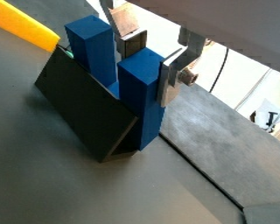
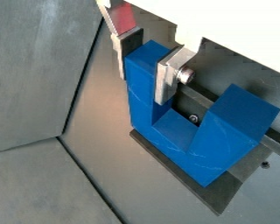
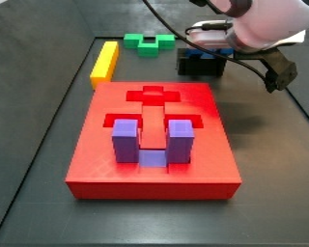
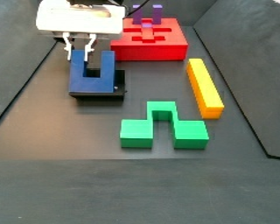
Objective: Pick up the blue object. Move up. Place the blue object on the fixture. Regrasp the blue object. Move to above the board. Insert the blue object.
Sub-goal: Regrasp the blue object.
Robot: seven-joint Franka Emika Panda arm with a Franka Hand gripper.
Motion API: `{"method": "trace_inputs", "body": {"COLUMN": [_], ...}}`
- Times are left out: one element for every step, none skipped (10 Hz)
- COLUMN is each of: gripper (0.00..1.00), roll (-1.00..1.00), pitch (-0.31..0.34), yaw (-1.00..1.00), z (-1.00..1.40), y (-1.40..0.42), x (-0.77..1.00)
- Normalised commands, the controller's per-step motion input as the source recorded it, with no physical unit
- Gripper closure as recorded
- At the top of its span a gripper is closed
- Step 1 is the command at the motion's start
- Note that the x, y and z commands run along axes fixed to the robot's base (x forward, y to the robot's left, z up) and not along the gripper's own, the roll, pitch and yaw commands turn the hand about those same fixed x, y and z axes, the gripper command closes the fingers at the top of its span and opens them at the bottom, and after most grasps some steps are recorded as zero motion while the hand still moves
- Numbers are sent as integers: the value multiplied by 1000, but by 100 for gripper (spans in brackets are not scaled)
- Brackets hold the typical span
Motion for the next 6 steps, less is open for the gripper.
{"method": "trace_inputs", "body": {"gripper": [100, 100, 100, 100, 100, 100], "roll": [0, 0, 0, 0, 0, 0], "pitch": [0, 0, 0, 0, 0, 0], "yaw": [0, 0, 0, 0, 0, 0], "z": [0, 0, 0, 0, 0, 0], "y": [0, 0, 0, 0, 0, 0], "x": [0, 0, 0, 0, 0, 0]}}
